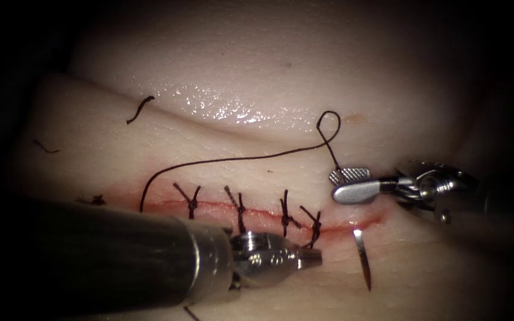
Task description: Wound Closure
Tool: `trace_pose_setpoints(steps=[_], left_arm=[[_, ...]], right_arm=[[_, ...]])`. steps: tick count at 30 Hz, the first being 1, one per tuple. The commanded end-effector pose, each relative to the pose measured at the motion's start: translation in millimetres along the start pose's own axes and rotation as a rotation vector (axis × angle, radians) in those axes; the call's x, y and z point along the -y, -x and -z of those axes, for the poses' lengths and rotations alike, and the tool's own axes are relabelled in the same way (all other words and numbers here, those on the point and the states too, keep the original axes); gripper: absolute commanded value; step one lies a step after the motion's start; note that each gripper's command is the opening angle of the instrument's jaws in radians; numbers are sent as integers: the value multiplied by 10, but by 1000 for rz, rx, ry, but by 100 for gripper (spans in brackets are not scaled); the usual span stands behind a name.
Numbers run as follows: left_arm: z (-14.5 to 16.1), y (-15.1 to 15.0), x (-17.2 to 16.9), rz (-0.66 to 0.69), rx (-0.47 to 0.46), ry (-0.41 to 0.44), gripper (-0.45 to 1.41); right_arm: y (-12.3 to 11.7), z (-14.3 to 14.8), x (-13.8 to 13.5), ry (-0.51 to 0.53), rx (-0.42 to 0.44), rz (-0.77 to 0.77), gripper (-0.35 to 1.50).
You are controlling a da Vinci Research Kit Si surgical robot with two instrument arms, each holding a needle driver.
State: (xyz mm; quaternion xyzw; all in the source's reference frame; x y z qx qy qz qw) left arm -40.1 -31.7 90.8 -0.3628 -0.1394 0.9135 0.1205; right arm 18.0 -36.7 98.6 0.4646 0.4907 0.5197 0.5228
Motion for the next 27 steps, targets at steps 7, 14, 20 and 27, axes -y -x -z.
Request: trace_pose_setpoints(steps=[7,14,20,27], left_arm=[[-11,5,3,-111,-119,-30,-38],[-21,-5,7,-159,-177,-31,22],[-29,-22,-3,-215,-203,-45,63],[-33,-30,0,-239,-206,-52,68]], right_arm=[[-6,15,-14,-79,24,-24,147],[-23,47,-20,-92,-31,-45,145],[-40,81,-28,-80,-93,-41,135],[-41,87,-33,-71,-107,-37,135]])
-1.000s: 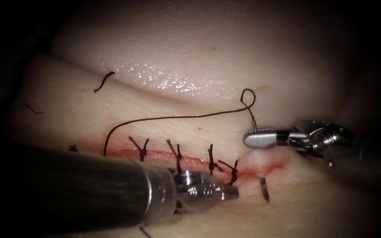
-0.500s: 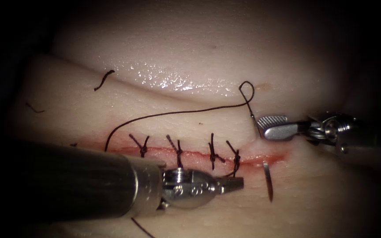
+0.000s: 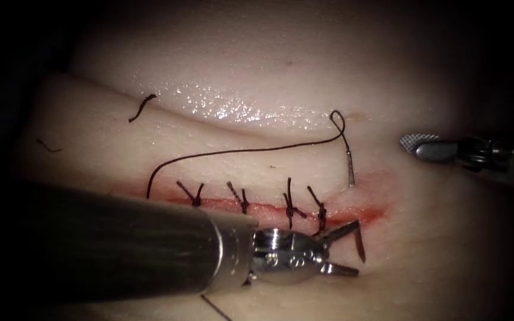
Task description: Wound Closure
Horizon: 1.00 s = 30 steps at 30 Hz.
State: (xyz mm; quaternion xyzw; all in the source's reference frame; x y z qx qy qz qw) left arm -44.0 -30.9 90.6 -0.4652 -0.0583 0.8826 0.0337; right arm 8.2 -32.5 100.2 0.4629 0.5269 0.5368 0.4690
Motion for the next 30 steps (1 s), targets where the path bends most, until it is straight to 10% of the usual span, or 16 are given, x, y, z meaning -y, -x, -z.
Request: trace_pose_setpoints(steps=[1,11,13,30], left_arm=[[-12,3,1,0,0,-1,68],[-23,7,9,-35,-19,2,37],[-21,6,12,-43,-43,20,-45],[20,-26,25,658,-253,327,-45]], right_arm=[[6,-10,-8,-2,-1,3,133],[17,-22,-17,0,-15,18,132],[20,-20,-21,-1,-15,25,130],[26,-16,-17,6,-18,-23,117]])
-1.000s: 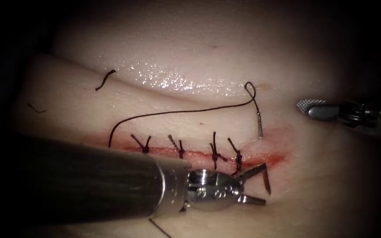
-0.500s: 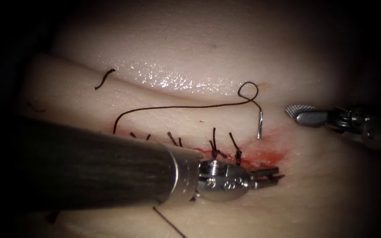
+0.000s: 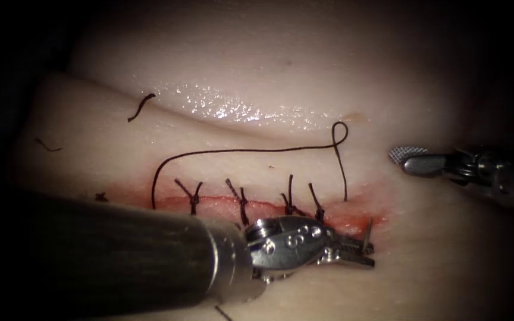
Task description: Wound Closure
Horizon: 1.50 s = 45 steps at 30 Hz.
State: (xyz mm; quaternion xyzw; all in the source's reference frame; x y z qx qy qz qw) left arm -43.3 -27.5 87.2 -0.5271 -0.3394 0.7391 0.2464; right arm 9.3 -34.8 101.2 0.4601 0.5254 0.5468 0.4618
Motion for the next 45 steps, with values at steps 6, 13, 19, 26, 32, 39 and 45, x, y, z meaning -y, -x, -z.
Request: trace_pose_setpoints(steps=[6,13,19,26,32,39,45], left_arm=[[5,-10,-30,115,-32,57,-45],[16,-19,-74,-42,-33,77,-45],[22,-34,-91,-329,-12,-20,-45],[39,-88,-98,-585,3,-132,-45],[25,-91,-95,-640,26,-194,-45],[8,-62,-81,-657,87,-212,-45],[12,-58,-73,-667,104,-229,-45]], right_arm=[[12,-4,-2,19,35,-14,112],[16,-1,5,96,195,348,105],[19,0,21,2,99,345,63],[19,2,72,-8,113,288,75],[10,-1,104,11,124,110,61],[17,-27,129,58,129,-54,107],[24,-55,128,112,151,-92,115]])
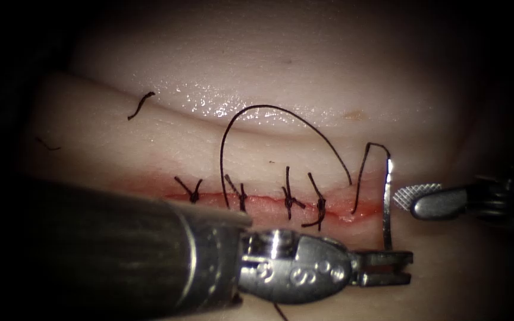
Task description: Wound Closure
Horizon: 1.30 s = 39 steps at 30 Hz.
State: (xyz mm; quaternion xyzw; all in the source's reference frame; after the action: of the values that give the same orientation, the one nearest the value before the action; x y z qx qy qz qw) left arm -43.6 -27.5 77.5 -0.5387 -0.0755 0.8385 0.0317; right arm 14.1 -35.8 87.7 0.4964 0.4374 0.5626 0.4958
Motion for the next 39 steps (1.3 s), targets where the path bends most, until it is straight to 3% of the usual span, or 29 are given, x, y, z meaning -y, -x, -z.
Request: trace_pose_setpoints(steps=[1,18,21,22,23,24,25,33,34,35,36,39], left_arm=[[-5,1,-2,1,-1,0,-45],[-6,-3,-4,-9,10,-11,-45],[-7,-2,-5,-9,11,-12,-45],[-7,-2,-5,-8,11,-13,-45],[-7,-2,-5,-8,11,-13,-45],[-7,-3,-4,-8,11,-13,-45],[-7,-3,-4,-8,12,-13,-45],[-7,-2,-3,-13,12,-14,-45],[-7,-2,-3,-13,12,-14,-20],[-6,-2,-3,-7,11,-13,25],[-6,-2,-2,17,11,-13,51],[-2,-2,-1,135,-8,-27,101]], right_arm=[[2,-17,-8,14,15,7,115],[1,-30,-11,68,-6,9,113],[3,-33,-11,69,-8,11,96],[4,-34,-12,67,-11,12,80],[5,-34,-13,70,-10,14,51],[5,-35,-14,72,-9,15,2],[6,-35,-15,76,-8,17,-35],[8,-32,-25,163,-30,56,-35],[7,-29,-25,166,-31,66,-35],[5,-26,-26,170,-33,88,-35],[4,-24,-26,172,-37,99,-35],[-2,-18,-30,149,-75,230,-35]])
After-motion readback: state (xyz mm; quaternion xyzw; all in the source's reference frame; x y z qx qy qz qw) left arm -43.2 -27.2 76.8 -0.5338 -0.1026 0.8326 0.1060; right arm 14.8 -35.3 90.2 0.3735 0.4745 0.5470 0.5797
